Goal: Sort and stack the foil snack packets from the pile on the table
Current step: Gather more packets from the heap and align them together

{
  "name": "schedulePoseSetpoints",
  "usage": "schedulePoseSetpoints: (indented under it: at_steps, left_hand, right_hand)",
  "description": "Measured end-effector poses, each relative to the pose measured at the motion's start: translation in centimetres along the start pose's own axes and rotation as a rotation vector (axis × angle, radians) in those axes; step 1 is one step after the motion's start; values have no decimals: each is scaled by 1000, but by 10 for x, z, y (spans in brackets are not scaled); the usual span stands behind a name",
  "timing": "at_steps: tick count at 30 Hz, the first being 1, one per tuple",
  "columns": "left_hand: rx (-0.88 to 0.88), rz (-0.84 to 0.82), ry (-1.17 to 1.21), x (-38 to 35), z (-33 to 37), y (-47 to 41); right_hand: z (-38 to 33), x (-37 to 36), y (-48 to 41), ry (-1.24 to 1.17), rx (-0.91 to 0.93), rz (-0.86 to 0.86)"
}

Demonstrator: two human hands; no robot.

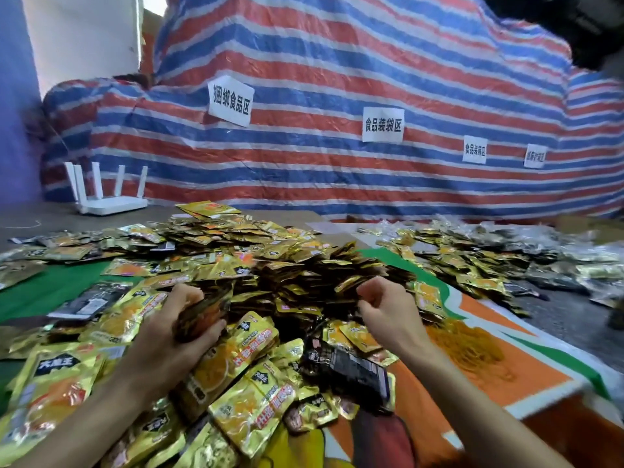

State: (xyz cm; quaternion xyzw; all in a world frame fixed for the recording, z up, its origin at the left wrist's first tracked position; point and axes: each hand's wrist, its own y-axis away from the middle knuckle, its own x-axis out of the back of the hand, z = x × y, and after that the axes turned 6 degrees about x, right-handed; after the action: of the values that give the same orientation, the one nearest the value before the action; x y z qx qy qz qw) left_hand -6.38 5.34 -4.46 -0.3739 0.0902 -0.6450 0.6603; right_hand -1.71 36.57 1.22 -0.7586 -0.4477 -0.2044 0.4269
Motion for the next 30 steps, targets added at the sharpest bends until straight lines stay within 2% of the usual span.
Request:
schedulePoseSetpoints:
  at_steps: [4,8,16,30]
  left_hand:
    - [28,-15,38,-1,-3,-1]
    - [31,-34,61,0,1,0]
    - [67,-64,101,1,6,1]
    - [142,-78,117,3,-2,0]
  right_hand:
    - [71,36,-1,412,-234,-152]
    - [111,40,8,646,-243,-200]
    - [119,37,6,608,-196,-66]
    - [114,40,-5,609,-197,-61]
